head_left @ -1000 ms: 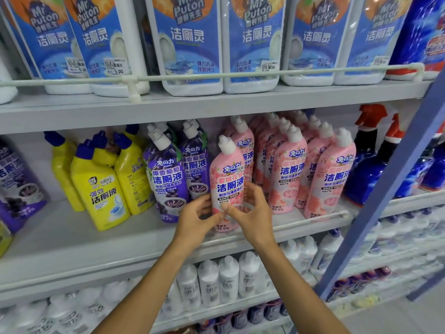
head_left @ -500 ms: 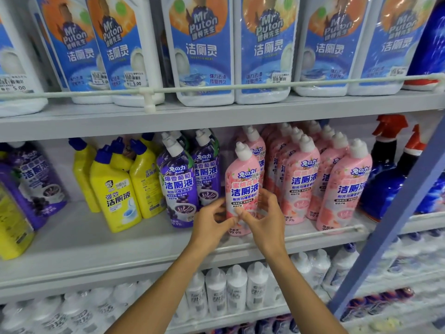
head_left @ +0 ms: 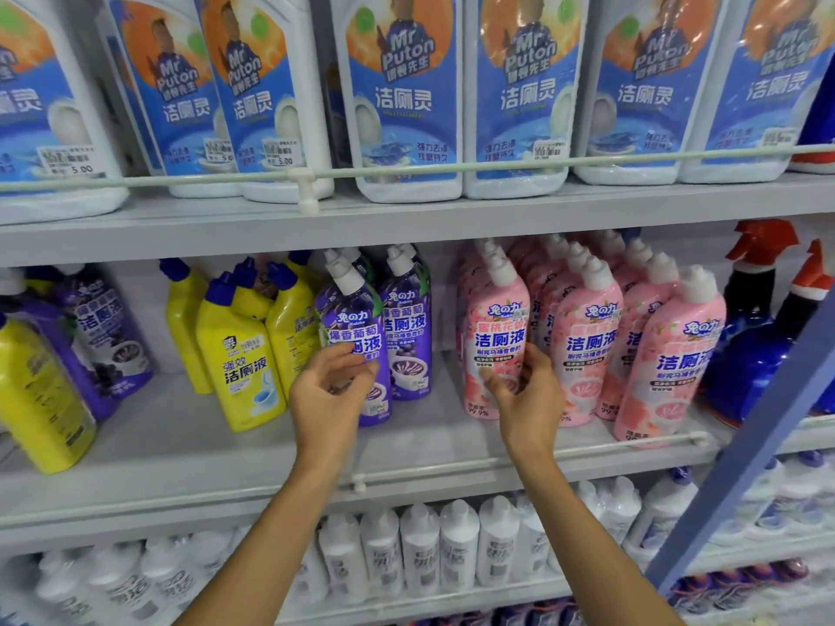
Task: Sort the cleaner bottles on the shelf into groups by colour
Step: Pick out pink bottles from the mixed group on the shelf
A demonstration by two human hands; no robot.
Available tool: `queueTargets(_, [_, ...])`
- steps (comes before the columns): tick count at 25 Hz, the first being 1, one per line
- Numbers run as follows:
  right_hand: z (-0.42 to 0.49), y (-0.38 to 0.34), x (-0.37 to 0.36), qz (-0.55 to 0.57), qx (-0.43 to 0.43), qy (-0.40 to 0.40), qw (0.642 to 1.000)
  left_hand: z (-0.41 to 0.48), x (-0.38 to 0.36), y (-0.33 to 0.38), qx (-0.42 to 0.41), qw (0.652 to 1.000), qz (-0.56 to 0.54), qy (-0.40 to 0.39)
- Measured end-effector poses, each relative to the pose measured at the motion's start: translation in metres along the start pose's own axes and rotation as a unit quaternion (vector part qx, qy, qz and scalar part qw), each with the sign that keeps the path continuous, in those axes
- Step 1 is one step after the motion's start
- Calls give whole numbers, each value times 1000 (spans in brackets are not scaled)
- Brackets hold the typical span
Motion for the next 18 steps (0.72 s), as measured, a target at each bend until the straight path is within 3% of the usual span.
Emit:
queueTargets(3, [2,-7,1,-12,7,11,1000,22,32,3,-14,997,32,72])
queueTargets(8, [1,-19,7,-36,21,15,999,40,10,-43,39,990,134,-36])
queueTargets(18, [1,-14,7,-54,25,18,998,56,31,-46,36,986,139,-85])
Point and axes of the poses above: each hand's wrist, its own z-axis towards the middle knuckle, its own x-axis out of the back of the hand, y = z × x, the point moved 9 cm from there along z, towards the middle knuckle, and after that the axes turned 8 degrees about -z, right-handed, at the moved point
